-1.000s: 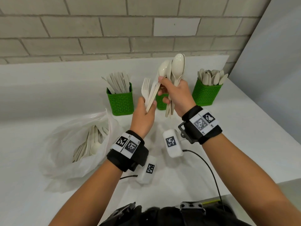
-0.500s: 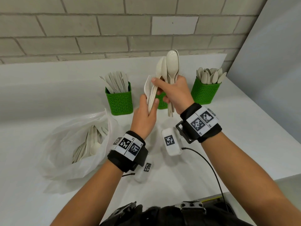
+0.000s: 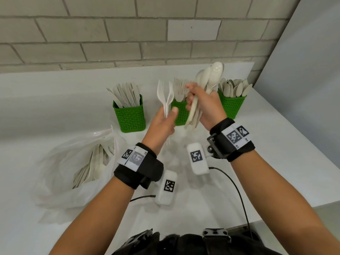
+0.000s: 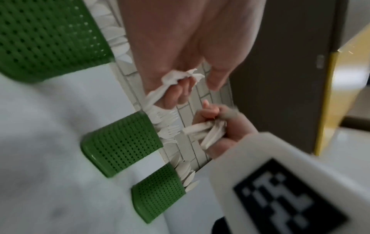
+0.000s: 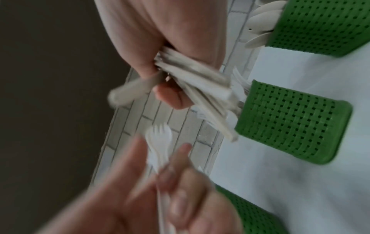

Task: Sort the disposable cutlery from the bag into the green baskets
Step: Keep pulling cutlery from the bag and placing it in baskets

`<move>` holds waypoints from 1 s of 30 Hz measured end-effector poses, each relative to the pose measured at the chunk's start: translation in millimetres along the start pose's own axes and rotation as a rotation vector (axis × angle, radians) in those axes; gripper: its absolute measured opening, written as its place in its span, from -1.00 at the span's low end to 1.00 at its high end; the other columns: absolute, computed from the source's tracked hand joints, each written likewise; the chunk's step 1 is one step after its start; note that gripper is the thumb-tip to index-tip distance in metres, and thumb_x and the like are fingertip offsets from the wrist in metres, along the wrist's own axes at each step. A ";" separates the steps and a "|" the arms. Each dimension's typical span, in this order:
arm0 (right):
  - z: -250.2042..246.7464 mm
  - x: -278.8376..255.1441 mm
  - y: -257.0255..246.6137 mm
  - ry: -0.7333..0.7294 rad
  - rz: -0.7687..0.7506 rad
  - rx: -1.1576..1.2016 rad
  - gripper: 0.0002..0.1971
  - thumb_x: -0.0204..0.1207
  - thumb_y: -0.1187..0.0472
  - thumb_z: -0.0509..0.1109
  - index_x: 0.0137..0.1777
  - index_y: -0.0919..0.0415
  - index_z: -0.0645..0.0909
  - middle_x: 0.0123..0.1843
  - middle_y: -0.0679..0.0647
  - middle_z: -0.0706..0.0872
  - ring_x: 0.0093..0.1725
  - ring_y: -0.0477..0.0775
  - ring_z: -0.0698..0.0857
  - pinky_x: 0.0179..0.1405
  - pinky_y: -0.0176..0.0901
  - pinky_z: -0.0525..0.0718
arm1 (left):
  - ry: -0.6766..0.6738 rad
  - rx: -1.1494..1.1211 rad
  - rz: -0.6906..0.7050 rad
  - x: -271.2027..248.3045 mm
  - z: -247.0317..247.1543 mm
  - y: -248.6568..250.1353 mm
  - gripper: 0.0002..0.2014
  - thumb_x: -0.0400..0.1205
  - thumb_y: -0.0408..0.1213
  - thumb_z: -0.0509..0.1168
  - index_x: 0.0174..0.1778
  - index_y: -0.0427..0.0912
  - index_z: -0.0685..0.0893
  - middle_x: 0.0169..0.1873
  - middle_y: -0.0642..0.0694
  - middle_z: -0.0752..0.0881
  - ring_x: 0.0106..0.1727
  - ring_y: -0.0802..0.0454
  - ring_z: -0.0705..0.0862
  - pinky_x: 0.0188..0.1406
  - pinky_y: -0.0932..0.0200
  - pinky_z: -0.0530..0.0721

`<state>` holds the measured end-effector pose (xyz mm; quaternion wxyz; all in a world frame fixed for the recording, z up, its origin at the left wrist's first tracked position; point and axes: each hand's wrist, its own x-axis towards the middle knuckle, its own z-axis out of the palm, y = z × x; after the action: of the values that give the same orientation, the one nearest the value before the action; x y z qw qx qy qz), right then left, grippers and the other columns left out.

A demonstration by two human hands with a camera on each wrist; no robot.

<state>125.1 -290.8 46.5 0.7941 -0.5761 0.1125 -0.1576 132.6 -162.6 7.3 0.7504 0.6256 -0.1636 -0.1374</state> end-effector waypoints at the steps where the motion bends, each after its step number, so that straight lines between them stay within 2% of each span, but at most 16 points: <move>1: -6.2 3.7 -4.2 0.026 0.009 0.071 -0.91 0.61 0.35 0.24 -0.09 0.27 0.56 -0.55 -0.01 0.45 -0.56 -0.11 0.49 -0.46 -0.26 0.63 | 0.051 -0.125 -0.075 5.5 0.6 -0.3 -0.74 0.74 -0.23 0.06 0.32 -0.19 0.43 -0.41 0.04 0.31 -0.43 0.17 0.29 -0.43 0.34 0.29; 3: -21.2 10.1 -11.1 0.069 0.024 0.168 -0.92 0.62 0.36 0.23 -0.07 0.27 0.54 -0.48 0.03 0.45 -0.49 -0.10 0.52 -0.23 -0.16 0.77 | 0.124 -0.357 -0.130 16.8 0.2 2.0 -0.81 0.77 -0.32 -0.04 0.11 -0.21 0.47 -0.41 -0.01 0.32 -0.40 0.13 0.33 -0.40 0.31 0.37; 5: -35.9 12.8 -14.3 0.088 0.050 0.193 -0.92 0.63 0.37 0.22 -0.06 0.26 0.53 -0.40 0.07 0.51 -0.42 -0.05 0.58 -0.15 -0.12 0.78 | 0.165 -0.503 -0.092 28.6 3.6 10.4 -0.77 0.74 -0.47 -0.08 -0.02 -0.15 0.45 -0.37 -0.07 0.40 -0.33 0.07 0.44 -0.21 0.22 0.50; 7: -47.1 13.0 -12.3 0.080 0.080 0.177 -0.93 0.65 0.35 0.22 -0.04 0.23 0.52 -0.43 0.05 0.56 -0.47 -0.06 0.61 -0.32 -0.20 0.75 | 0.228 -0.559 -0.026 45.1 13.4 18.1 -0.71 0.70 -0.58 -0.11 -0.06 -0.13 0.40 -0.33 -0.11 0.43 -0.28 0.03 0.49 -0.05 0.15 0.52; 9: -55.1 12.9 -7.3 0.057 0.085 0.130 -0.93 0.66 0.31 0.22 -0.03 0.21 0.52 -0.53 -0.02 0.53 -0.56 -0.10 0.54 -0.53 -0.28 0.62 | 0.315 -0.548 0.027 63.4 28.1 24.5 -0.70 0.69 -0.61 -0.11 -0.11 -0.12 0.36 -0.32 -0.13 0.42 -0.29 0.02 0.48 -0.06 0.18 0.54; 12: -66.7 15.2 -3.5 0.021 0.066 0.042 -0.93 0.66 0.28 0.23 -0.04 0.18 0.54 -0.56 -0.05 0.43 -0.61 -0.12 0.42 -0.60 -0.31 0.47 | 0.408 -0.292 0.124 87.8 49.0 24.8 -0.72 0.70 -0.58 -0.07 -0.18 -0.08 0.25 -0.34 -0.10 0.47 -0.30 0.07 0.50 -0.18 0.34 0.55; 14: -75.5 18.0 -4.5 -0.001 0.060 0.011 -0.93 0.66 0.27 0.24 -0.05 0.18 0.53 -0.54 -0.04 0.40 -0.60 -0.12 0.40 -0.60 -0.31 0.45 | 0.405 -0.062 0.167 100.0 57.6 18.6 -0.79 0.70 -0.53 -0.03 -0.11 -0.12 0.24 -0.31 -0.02 0.53 -0.17 0.10 0.54 -0.03 0.32 0.48; 16: -85.8 22.4 -6.0 -0.014 0.058 0.009 -0.94 0.66 0.27 0.24 -0.05 0.19 0.52 -0.56 -0.05 0.41 -0.60 -0.11 0.40 -0.60 -0.32 0.45 | 0.397 0.166 0.192 107.4 63.7 11.4 -0.92 0.71 -0.44 0.01 0.03 -0.19 0.33 -0.19 0.08 0.57 0.03 0.02 0.54 0.15 0.22 0.41; 18: -96.1 26.6 -6.8 -0.016 0.067 0.020 -0.93 0.65 0.28 0.25 -0.07 0.19 0.51 -0.56 -0.05 0.41 -0.60 -0.10 0.40 -0.60 -0.32 0.45 | 0.412 0.397 0.219 113.7 66.5 0.8 -0.81 0.70 -0.31 0.04 0.15 -0.26 0.46 0.06 -0.03 0.62 0.22 -0.11 0.52 0.27 0.10 0.37; 20: -105.9 29.6 -6.8 -0.016 0.082 0.028 -0.93 0.65 0.27 0.26 -0.08 0.18 0.52 -0.55 -0.05 0.41 -0.58 -0.10 0.40 -0.60 -0.32 0.45 | 0.452 0.566 0.193 117.6 69.9 -5.6 -0.73 0.66 -0.28 0.11 0.20 -0.33 0.51 0.21 -0.22 0.56 0.33 -0.17 0.44 0.33 0.05 0.32; 22: -113.7 31.3 -6.5 -0.023 0.095 0.028 -0.94 0.65 0.27 0.25 -0.06 0.18 0.53 -0.55 -0.05 0.41 -0.58 -0.11 0.40 -0.59 -0.32 0.45 | 0.504 0.583 0.151 119.0 70.7 -5.0 -0.84 0.65 -0.35 0.16 0.10 -0.31 0.52 0.24 -0.30 0.49 0.38 -0.20 0.39 0.33 0.05 0.29; 23: -116.7 32.2 -6.5 -0.030 0.100 0.025 -0.94 0.65 0.27 0.25 -0.05 0.18 0.53 -0.55 -0.05 0.41 -0.57 -0.11 0.40 -0.59 -0.31 0.46 | 0.513 0.526 0.141 120.0 69.9 -2.2 -0.95 0.65 -0.38 0.16 -0.01 -0.21 0.50 0.24 -0.33 0.47 0.39 -0.22 0.38 0.35 0.04 0.31; 25: -121.4 34.6 -7.2 -0.048 0.108 0.024 -0.95 0.65 0.27 0.25 -0.05 0.19 0.53 -0.54 -0.04 0.41 -0.57 -0.10 0.40 -0.59 -0.31 0.46 | 0.517 0.473 0.133 123.3 68.0 4.9 -0.87 0.65 -0.39 0.16 -0.16 -0.09 0.40 0.28 -0.35 0.45 0.40 -0.22 0.36 0.38 0.01 0.33; 27: -124.4 37.6 -8.4 -0.069 0.112 0.029 -0.94 0.64 0.27 0.26 -0.06 0.19 0.53 -0.54 -0.04 0.42 -0.56 -0.09 0.40 -0.58 -0.29 0.47 | 0.462 0.607 0.123 125.1 65.1 10.6 -0.95 0.66 -0.35 0.15 -0.06 -0.16 0.38 0.30 -0.32 0.41 0.42 -0.19 0.32 0.36 0.01 0.29; 30: -127.2 41.6 -10.5 -0.093 0.114 0.028 -0.93 0.64 0.27 0.26 -0.08 0.19 0.54 -0.55 -0.05 0.43 -0.56 -0.09 0.41 -0.58 -0.31 0.47 | 0.303 0.766 0.114 131.0 54.4 11.7 -0.82 0.66 -0.18 0.15 0.09 -0.18 0.44 0.28 -0.31 0.40 0.41 -0.23 0.33 0.36 -0.09 0.29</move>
<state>116.5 -421.5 17.1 0.8142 -0.5643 0.1057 -0.0867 228.9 -262.9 37.4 0.4855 0.8625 -0.1247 0.0687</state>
